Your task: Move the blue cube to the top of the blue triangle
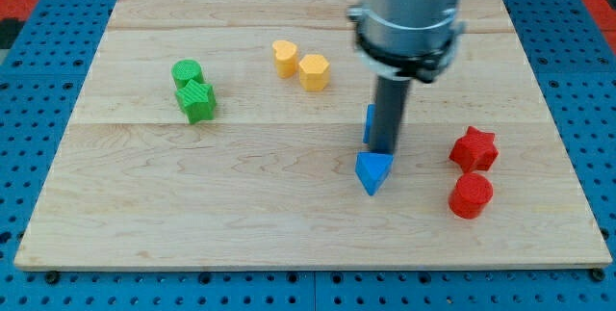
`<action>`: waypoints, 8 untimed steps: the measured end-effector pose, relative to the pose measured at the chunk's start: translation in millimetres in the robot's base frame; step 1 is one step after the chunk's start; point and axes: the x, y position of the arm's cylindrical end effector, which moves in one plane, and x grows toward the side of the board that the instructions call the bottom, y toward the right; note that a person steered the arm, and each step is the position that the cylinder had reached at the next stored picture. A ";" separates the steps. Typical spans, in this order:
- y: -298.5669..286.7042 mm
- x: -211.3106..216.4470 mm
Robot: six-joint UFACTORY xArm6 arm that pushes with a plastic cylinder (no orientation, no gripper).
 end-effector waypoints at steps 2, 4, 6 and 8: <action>3.1 56.4; -69.1 48.6; -51.3 23.5; -5.1 -0.3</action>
